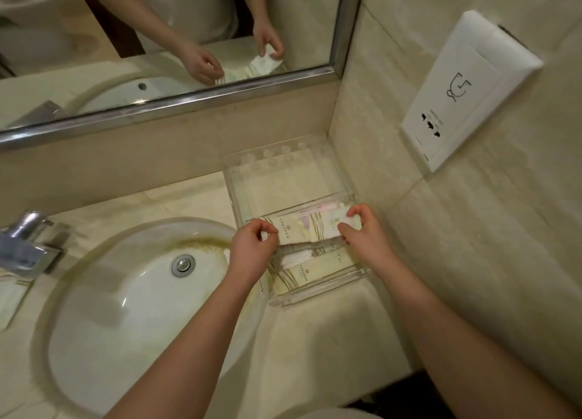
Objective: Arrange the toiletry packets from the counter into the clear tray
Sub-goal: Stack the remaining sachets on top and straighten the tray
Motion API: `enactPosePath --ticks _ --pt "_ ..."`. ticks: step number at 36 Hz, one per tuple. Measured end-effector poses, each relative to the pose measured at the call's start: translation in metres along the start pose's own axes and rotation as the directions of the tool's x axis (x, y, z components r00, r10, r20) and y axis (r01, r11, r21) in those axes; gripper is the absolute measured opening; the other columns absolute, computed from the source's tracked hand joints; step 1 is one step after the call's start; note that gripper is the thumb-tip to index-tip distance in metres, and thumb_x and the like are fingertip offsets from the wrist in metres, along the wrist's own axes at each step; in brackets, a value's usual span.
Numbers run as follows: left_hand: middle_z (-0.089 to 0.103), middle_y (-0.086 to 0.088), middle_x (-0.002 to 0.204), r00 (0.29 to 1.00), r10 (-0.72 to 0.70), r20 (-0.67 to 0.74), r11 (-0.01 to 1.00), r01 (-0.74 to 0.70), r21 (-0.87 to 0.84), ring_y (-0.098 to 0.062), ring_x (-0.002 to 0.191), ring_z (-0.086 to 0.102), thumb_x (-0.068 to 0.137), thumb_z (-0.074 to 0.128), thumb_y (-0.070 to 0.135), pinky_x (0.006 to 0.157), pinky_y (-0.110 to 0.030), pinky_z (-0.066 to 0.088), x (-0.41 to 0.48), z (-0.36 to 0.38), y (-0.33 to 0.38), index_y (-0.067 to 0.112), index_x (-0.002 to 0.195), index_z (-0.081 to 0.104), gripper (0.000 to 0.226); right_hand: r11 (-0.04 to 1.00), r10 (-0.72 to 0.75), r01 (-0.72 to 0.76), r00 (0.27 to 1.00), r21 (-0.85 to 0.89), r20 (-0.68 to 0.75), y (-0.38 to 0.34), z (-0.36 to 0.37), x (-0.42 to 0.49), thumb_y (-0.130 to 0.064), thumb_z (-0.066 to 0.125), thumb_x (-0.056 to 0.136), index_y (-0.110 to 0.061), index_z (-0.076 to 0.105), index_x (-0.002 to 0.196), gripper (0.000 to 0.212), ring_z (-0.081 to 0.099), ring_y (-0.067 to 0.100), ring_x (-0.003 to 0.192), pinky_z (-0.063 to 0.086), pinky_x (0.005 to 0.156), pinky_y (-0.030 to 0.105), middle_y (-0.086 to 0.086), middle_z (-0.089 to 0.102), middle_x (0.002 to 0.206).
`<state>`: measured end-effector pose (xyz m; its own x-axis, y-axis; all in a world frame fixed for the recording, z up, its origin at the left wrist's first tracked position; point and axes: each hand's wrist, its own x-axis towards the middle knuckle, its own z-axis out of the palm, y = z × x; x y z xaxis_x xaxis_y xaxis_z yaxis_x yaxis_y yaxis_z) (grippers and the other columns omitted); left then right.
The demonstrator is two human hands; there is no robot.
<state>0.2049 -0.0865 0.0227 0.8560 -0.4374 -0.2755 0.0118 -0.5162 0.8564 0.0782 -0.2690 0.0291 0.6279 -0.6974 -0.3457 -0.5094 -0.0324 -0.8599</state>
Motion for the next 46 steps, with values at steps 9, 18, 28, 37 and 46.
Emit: enactPosePath --ticks 9,18,28,37,46 --pt "0.057 0.007 0.076 0.999 -0.02 -0.037 0.989 0.025 0.147 -0.007 0.061 0.05 0.085 0.058 0.008 0.058 -0.026 0.036 0.009 0.008 0.0 0.016 0.087 0.068 0.012 0.992 0.126 -0.126 0.991 -0.001 0.045 0.001 0.005 0.016 -0.008 0.059 0.089 -0.021 0.055 0.107 0.022 0.061 0.016 0.063 0.05 0.056 0.027 0.002 0.063 0.11" --pt "0.069 -0.008 0.086 0.986 -0.05 -0.16 0.973 0.084 0.213 -0.017 0.068 0.058 0.087 0.056 0.011 0.064 -0.027 0.044 -0.005 0.018 -0.007 0.008 0.104 0.07 0.022 0.983 0.185 -0.185 0.982 0.014 -0.048 0.001 0.018 0.032 -0.004 0.06 0.09 -0.017 0.056 0.102 0.018 0.065 0.014 0.053 0.055 0.05 0.023 0.014 0.068 0.093" --pt "0.059 -0.004 0.099 0.969 -0.051 -0.24 0.959 0.115 0.259 -0.016 0.076 0.051 0.083 0.063 0.017 0.063 -0.026 0.036 -0.017 0.022 -0.004 0.012 0.105 0.062 0.023 0.83 -0.051 -0.021 0.992 -0.558 -0.113 0.002 0.026 0.023 -0.039 0.068 0.082 -0.028 0.055 0.111 0.033 0.054 0.019 0.087 0.045 0.071 0.03 0.003 0.053 0.114" --pt "0.049 -0.018 0.141 0.886 0.42 0.196 0.532 -0.415 0.738 -0.037 0.13 0.044 0.075 0.067 0.025 0.104 -0.046 0.041 -0.031 0.046 -0.024 0.007 0.136 0.05 0.066 0.627 -0.358 0.281 0.932 -0.726 0.052 0.016 0.04 0.006 -0.026 0.061 0.087 -0.026 0.06 0.129 0.042 0.038 0.03 0.13 0.044 0.1 0.043 0.009 0.047 0.142" --pt "0.029 -0.018 0.157 0.926 0.3 0.228 0.504 -0.357 0.786 -0.041 0.146 0.018 0.088 0.051 0.047 0.117 -0.053 0.021 -0.028 0.053 -0.032 0.012 0.148 0.035 0.071 0.576 -0.34 0.36 0.922 -0.734 0.185 0.025 0.045 0.006 -0.017 0.053 0.092 -0.026 0.05 0.141 0.049 0.031 0.032 0.141 0.043 0.104 0.047 0.012 0.038 0.153"
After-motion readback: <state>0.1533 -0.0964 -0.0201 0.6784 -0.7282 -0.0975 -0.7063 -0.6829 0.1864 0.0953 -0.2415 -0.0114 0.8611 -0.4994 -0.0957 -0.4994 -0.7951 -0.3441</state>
